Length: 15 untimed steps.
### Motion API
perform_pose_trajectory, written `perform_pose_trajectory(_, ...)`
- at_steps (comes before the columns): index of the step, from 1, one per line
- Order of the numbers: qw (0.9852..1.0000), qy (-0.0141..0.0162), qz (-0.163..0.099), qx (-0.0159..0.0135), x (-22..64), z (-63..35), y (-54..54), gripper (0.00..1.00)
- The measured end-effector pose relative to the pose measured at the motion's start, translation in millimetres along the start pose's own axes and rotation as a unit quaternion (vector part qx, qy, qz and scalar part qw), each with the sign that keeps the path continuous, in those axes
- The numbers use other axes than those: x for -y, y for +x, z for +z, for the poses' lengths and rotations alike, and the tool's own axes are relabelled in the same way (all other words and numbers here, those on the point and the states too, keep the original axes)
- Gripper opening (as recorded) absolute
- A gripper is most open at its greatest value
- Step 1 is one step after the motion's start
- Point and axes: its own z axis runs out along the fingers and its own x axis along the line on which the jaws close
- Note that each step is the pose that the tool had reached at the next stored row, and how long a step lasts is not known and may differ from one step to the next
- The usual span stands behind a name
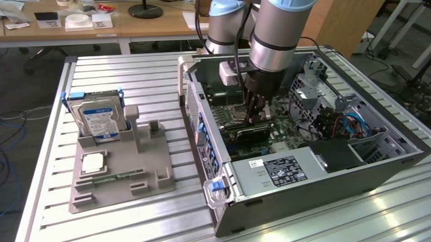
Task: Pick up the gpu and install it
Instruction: 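Press down on the gpu until it lock into place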
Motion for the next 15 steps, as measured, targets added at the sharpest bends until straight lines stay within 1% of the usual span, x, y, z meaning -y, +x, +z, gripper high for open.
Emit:
perform_pose_trajectory(6,1.0,-0.0001,0.0,-0.0006,-0.2,2.5,0.1,0.11)
perform_pose_trajectory(8,1.0,0.0001,0.0,-0.0002,-0.5,3.7,0.1,0.11)
perform_pose_trajectory(15,1.0,0.0,0.0,-0.0004,-1.0,7.0,0.2,0.11)
